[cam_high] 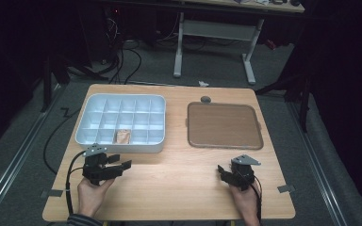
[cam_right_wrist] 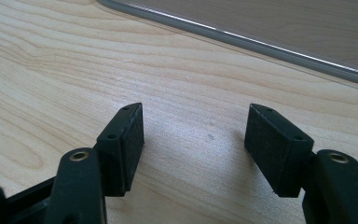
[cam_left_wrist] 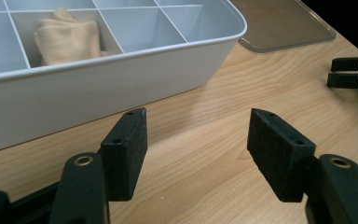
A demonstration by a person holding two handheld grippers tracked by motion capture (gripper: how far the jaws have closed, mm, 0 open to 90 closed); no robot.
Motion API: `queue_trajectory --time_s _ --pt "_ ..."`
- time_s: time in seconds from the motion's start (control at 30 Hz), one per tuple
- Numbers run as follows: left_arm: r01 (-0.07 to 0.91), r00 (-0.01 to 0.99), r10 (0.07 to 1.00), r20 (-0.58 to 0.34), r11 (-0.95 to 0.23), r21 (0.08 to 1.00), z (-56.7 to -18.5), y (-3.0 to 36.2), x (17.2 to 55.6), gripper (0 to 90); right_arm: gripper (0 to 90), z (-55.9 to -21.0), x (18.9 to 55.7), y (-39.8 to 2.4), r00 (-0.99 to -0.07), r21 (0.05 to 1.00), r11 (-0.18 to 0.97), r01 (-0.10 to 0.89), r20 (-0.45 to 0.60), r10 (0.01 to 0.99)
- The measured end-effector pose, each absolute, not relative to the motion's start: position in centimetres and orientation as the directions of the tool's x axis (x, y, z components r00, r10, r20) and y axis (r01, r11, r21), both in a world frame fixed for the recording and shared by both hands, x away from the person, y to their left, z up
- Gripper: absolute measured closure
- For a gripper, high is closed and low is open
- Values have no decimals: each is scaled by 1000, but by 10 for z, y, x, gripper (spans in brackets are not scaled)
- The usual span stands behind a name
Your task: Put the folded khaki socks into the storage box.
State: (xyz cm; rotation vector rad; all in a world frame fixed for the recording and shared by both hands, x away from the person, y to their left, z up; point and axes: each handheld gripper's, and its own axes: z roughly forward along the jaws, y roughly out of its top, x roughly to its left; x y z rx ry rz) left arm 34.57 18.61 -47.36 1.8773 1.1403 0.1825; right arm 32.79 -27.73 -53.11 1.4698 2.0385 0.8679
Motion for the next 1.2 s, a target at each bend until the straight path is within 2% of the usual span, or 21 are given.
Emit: queue_trajectory --time_s 1.2 --pt "650 554 779 -293 -184 738 -497 174 349 388 376 -531 328 -277 -310 729 222 648 -14 951"
